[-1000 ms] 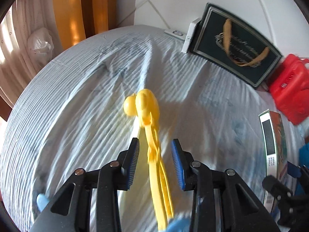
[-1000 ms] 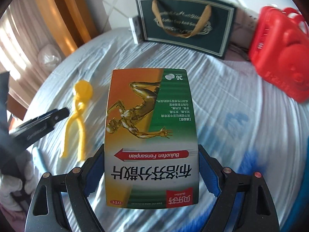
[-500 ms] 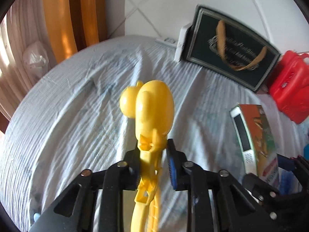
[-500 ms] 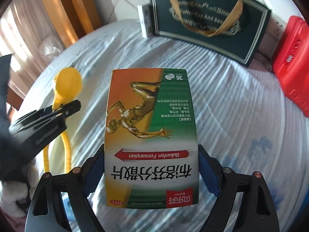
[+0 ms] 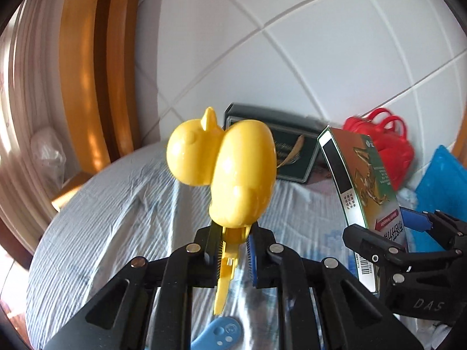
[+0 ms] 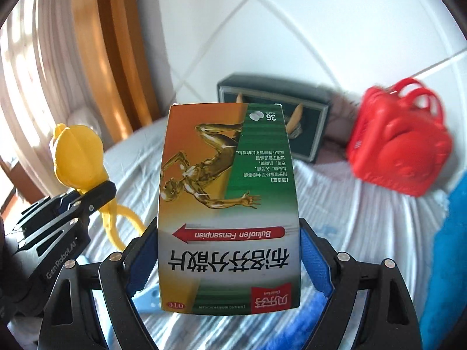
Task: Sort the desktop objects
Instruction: 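Carry the yellow toy and medicine box into the blue crate and release both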
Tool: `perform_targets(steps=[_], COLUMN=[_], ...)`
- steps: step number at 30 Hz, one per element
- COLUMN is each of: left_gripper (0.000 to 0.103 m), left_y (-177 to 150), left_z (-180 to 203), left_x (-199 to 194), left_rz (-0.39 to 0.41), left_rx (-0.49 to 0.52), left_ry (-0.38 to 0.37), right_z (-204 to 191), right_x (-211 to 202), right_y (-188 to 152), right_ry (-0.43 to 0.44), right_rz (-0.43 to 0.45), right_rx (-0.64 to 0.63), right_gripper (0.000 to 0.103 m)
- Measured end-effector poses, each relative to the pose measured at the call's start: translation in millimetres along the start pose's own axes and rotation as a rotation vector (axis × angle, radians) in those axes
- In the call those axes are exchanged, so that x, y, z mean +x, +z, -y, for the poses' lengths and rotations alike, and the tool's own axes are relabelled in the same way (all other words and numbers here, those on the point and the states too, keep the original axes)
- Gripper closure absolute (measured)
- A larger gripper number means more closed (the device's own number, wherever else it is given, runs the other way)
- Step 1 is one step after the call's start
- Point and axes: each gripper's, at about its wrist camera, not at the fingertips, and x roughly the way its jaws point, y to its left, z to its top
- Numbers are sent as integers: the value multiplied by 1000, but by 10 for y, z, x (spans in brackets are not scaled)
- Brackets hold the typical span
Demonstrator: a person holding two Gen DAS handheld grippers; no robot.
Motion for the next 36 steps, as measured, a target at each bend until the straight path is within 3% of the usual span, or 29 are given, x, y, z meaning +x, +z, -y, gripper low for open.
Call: perform_targets(steps=[8,19,26,31,36], left_gripper=[89,89,89,89,89], left_y=[152,190,277,373,440], left_z=[772,2413,3657,4615,5513], left_x=[-747,-1618,-2106,-2339,-2255], left_rz=[104,207,253,259,164], left_rx=[120,274,343,376,403], left_ry=[-127,-381,-534,-605,-668], right_z=[322,1298,2312,3131,3993], right_x=[-1199,-2571,-3436,-3867,-4032], right_y=[-202,-519,-744,-921,-1077], right_ry=[-155,-373,-541,-639,-700], right_rz=[133,238,280,259,194], right_rx=[64,178,269,321,377], right_gripper=[16,16,16,16,16])
